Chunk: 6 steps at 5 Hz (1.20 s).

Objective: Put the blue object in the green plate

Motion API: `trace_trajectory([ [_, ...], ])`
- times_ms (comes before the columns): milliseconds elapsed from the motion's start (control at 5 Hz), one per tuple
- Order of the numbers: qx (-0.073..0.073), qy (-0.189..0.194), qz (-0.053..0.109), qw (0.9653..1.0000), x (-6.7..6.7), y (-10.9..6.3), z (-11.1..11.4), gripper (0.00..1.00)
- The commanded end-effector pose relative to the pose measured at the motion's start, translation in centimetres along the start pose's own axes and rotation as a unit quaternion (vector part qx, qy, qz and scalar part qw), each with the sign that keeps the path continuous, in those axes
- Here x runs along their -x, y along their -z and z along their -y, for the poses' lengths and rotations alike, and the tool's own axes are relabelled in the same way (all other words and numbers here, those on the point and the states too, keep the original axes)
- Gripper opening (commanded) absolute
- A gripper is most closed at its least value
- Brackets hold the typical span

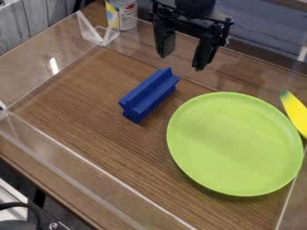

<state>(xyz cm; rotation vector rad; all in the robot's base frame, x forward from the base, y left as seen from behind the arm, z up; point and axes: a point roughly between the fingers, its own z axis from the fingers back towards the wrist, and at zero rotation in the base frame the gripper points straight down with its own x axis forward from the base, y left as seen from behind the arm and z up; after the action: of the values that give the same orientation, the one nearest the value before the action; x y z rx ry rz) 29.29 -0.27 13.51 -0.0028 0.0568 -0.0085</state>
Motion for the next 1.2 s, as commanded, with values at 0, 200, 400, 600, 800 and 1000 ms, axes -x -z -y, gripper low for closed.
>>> trace_trajectory([
  [0, -0.003, 0.018, -0.009, 0.9998, 0.2, 0.9, -0.6, 1.00],
  [200, -0.007, 0.067, -0.020, 0.9976, 0.9, 2.1, -1.7, 1.00],
  [400, -0.011, 0.082, -0.019, 0.9964, 1.3, 3.3, -3.2, 1.00],
  [600, -0.014, 0.092, -0.021, 0.9955, 1.4, 4.2, -4.8, 1.00],
  [800, -0.014, 0.105, -0.020, 0.9942, 1.0, 5.2, -5.7, 1.00],
  [1000, -0.012, 0.108, -0.018, 0.9939, 0.5, 6.0, -6.0, 1.00],
])
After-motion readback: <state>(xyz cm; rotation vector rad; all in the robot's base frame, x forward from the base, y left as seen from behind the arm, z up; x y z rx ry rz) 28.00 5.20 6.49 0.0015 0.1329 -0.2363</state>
